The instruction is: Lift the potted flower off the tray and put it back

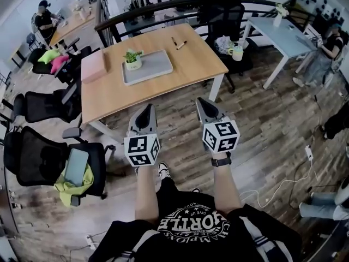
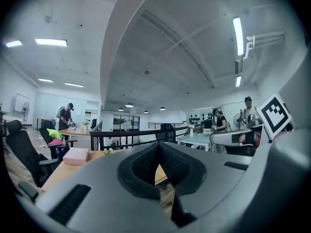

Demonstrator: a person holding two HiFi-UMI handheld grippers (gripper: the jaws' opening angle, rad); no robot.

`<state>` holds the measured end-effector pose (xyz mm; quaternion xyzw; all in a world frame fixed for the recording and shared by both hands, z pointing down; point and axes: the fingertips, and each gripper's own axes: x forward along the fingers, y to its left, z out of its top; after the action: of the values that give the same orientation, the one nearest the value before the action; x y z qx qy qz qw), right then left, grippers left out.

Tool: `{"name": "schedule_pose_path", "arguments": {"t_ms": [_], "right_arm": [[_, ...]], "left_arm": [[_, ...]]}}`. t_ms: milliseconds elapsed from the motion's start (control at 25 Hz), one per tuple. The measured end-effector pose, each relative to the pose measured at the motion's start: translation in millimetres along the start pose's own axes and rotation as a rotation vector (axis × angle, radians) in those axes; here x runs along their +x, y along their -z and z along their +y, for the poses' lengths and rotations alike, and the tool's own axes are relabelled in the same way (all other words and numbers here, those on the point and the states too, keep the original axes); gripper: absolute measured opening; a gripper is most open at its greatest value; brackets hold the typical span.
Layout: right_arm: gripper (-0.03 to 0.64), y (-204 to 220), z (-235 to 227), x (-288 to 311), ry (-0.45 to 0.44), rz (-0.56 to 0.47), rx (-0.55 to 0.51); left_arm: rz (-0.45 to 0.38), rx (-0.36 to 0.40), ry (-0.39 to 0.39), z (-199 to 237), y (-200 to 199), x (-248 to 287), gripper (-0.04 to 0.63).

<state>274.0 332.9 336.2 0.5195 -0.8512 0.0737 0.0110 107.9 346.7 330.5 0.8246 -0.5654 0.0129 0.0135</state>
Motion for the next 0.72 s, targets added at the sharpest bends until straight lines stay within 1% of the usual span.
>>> {"name": "schedule_pose_path", "arguments": {"t_ms": [160,440,720], "right_arm": [[0.02,-0.4,14.7,28.9,-0.036,0.011,-0.003],[0.02,1.8,42.9,78.5,-0.1,0.028,-0.015],[0.02,-6.1,56.4,119.6,-0.113,0.029,-0.046]], "left_arm": [[-0.003,-0.023,-0.063,32.8,0.5,-0.3,0.018],[0.012,-0.037,-0.14,84.7,7.1,3.5,0.018],[0.006,-0.057,-0.153,127.6,3.8,24.6,0.018]]}}
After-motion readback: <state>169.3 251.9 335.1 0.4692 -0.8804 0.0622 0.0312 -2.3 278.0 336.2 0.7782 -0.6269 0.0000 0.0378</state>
